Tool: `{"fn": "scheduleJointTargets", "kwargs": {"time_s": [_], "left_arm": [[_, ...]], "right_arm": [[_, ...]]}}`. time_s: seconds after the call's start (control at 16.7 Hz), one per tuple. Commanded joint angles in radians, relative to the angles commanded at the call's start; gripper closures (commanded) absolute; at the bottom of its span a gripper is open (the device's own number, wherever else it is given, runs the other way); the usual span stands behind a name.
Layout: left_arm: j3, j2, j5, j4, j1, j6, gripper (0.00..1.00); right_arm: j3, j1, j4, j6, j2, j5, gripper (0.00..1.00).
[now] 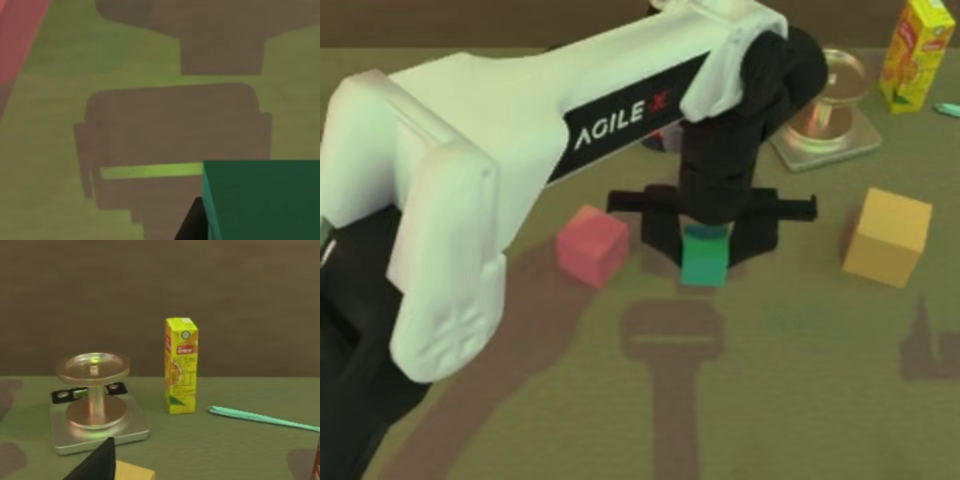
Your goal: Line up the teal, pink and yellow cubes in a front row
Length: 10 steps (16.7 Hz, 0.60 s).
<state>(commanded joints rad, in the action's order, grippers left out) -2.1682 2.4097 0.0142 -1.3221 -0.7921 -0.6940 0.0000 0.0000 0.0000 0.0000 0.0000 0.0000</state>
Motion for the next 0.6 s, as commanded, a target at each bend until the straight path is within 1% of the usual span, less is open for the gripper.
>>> {"fn": "scheduleJointTargets", "kwargs": {"time_s": [0.18,0.3,0.42,0.6], "left_arm": [[-0.024,0.003,0.005,-0.017,-0.107,-0.162,1.00],[-0.033,0.003,0.007,-0.023,-0.154,-0.233,1.00],[-0.038,0.003,0.008,-0.026,-0.176,-0.263,1.00],[-0.038,0.003,0.008,-0.026,-0.176,-0.263,1.00]], "right_arm": [[0.000,0.000,0.000,0.000,0.000,0.000,0.00],[0.000,0.000,0.000,0.000,0.000,0.000,0.00],[0.000,0.000,0.000,0.000,0.000,0.000,0.00],[0.000,0.000,0.000,0.000,0.000,0.000,0.00]]}}
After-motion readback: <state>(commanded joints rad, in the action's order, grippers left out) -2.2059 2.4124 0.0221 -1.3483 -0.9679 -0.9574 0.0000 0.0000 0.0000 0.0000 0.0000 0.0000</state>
